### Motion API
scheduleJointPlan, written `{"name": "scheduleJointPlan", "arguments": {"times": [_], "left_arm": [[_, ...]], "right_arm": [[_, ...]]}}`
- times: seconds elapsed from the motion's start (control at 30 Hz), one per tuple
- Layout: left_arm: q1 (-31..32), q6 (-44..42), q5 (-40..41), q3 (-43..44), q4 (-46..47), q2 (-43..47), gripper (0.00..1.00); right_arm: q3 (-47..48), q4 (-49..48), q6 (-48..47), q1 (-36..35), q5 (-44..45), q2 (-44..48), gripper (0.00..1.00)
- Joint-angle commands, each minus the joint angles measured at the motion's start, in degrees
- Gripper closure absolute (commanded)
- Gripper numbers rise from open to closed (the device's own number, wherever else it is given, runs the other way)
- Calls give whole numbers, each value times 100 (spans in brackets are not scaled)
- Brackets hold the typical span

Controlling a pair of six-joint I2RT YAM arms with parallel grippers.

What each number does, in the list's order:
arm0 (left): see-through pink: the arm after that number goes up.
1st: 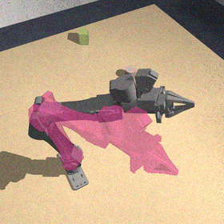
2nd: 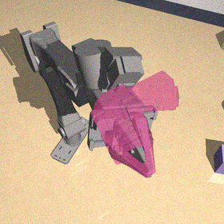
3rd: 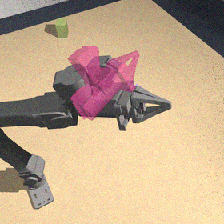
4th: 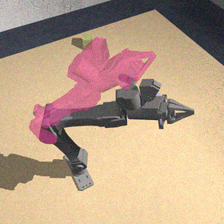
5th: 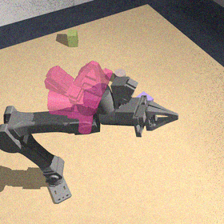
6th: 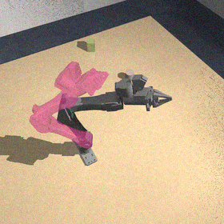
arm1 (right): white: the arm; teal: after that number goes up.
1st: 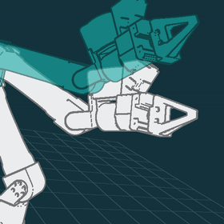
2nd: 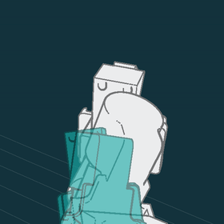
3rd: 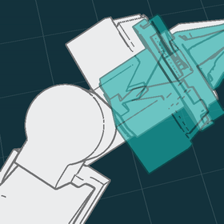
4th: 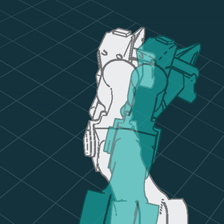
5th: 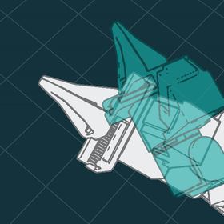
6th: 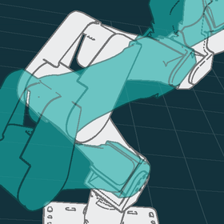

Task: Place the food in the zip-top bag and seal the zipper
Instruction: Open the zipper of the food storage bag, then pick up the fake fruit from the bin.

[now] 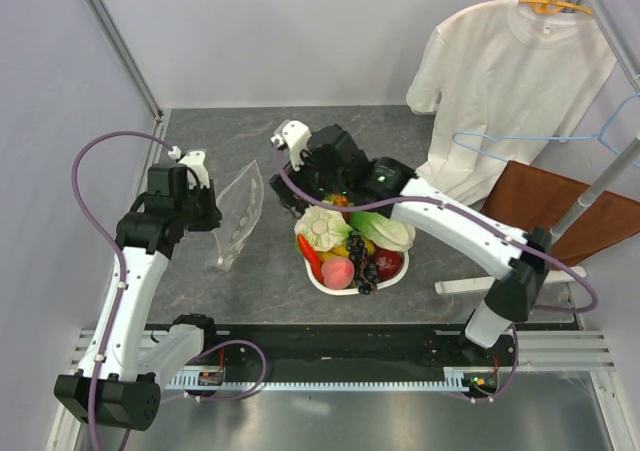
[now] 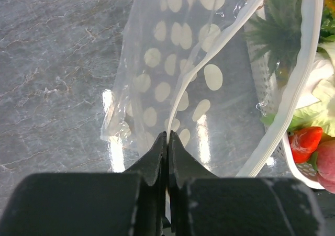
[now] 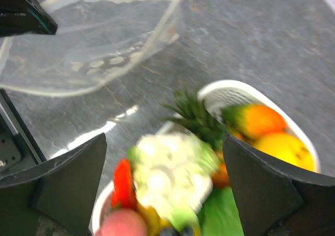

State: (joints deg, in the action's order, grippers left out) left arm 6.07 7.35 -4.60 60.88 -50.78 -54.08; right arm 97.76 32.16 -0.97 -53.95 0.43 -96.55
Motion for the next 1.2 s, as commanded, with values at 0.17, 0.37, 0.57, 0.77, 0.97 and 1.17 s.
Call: {"name": "scheduleJointPlan", "arguments": {"times": [0.17,0.37,0.57,0.77,0.97,1.17], "left_arm": [[-35,-6,-296,-76,271,-23,98],[-35,3,-375,-112,288,38,98],[-35,3,-419,-112,288,74,98],[-35,3,-480,-129,288,82,98],[-35,-6,-498,-121,306,56,98],[-35,12,-551,-129,315,38,98]], "right_arm": [[-599,1722,-912,869,-18,1226,2],[-180,1899,-835,1712,-7,639,2],[533,1794,-334,2055,-288,-293,2],[1095,1732,-35,2275,-780,-1067,2],[1124,1723,62,2275,-948,-1427,2],[833,1697,-8,2267,-781,-1551,2]]}}
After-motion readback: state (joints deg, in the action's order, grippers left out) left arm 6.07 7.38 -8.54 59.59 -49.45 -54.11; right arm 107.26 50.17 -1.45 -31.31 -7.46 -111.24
